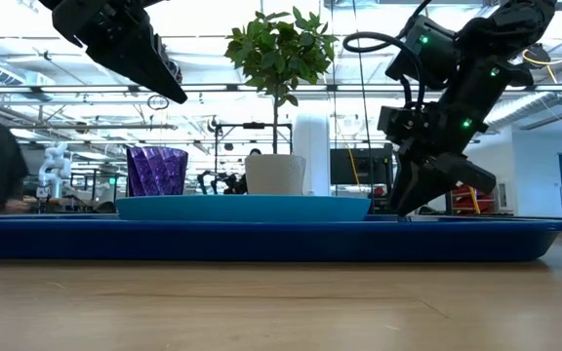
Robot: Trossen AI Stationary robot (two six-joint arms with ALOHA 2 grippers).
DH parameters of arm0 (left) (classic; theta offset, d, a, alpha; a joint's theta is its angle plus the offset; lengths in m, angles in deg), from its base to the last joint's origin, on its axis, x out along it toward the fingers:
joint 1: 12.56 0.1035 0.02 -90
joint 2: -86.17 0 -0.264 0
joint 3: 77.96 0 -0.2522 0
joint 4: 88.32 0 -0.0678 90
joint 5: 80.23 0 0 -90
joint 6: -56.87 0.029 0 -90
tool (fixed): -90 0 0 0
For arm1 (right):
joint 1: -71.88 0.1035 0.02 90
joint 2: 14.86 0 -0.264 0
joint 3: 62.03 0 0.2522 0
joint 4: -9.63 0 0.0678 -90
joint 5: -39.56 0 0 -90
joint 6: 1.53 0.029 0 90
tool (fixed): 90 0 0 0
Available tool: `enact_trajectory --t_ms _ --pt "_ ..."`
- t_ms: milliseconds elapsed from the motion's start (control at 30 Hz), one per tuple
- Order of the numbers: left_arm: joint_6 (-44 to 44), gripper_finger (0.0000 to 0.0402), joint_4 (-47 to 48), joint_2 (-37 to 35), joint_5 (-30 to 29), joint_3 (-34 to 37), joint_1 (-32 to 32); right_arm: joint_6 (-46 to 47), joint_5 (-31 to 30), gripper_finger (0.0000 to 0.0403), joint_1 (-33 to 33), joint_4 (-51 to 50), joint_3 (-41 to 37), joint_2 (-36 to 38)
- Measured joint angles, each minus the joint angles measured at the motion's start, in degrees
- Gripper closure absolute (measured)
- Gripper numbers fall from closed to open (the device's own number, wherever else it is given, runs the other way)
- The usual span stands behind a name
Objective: Pick and place plate/cup/fork/spoon on tray
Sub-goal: Adjust the orange fork
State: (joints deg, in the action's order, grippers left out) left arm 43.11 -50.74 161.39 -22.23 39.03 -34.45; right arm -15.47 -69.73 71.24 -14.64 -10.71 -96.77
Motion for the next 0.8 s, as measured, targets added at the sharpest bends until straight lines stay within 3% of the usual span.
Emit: enact_trajectory --t_ms 800 --pt "0.0 0.035 0.1 0.0 0.0 0.0 0.0 -3.3 0.0 0.0298 0.0 3.0 0.1 -3.3"
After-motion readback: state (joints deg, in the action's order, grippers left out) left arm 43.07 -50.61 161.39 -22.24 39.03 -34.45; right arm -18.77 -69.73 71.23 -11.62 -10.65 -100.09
